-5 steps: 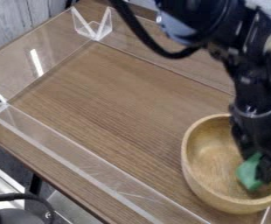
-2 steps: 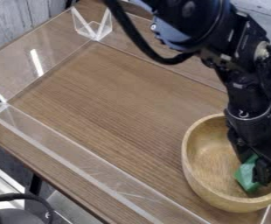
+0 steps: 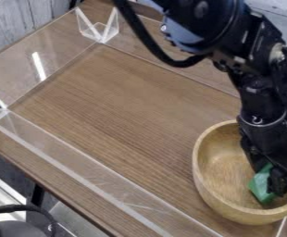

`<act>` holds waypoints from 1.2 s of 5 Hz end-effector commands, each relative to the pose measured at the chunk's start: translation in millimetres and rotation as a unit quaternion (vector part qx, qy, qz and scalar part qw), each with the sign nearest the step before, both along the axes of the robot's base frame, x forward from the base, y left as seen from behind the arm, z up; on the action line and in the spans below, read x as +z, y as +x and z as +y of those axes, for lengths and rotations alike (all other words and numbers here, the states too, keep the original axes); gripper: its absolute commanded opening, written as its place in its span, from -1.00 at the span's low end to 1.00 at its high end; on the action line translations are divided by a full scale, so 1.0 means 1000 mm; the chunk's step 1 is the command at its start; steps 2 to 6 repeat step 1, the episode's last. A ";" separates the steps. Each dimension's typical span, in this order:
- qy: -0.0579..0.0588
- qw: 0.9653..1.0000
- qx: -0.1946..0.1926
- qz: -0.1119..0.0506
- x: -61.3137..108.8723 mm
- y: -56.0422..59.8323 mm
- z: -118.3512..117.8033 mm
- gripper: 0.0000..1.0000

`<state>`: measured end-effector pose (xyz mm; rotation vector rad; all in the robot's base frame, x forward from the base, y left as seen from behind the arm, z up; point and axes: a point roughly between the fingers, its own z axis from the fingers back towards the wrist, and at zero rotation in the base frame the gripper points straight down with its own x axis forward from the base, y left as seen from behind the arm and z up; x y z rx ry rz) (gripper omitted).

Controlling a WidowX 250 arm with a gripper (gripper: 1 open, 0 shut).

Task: Put the green block in the brown bowl

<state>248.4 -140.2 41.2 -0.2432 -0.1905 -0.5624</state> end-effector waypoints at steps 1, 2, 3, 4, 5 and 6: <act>0.009 1.000 0.003 0.011 -0.007 0.000 0.006 -1.00; 0.009 1.000 0.003 0.011 -0.007 0.000 0.006 -1.00; 0.009 1.000 0.003 0.011 -0.007 0.000 0.006 -1.00; 0.009 1.000 0.003 0.011 -0.007 0.000 0.006 -1.00; 0.009 1.000 0.003 0.011 -0.007 0.000 0.006 -1.00; 0.009 1.000 0.003 0.011 -0.007 0.000 0.006 -1.00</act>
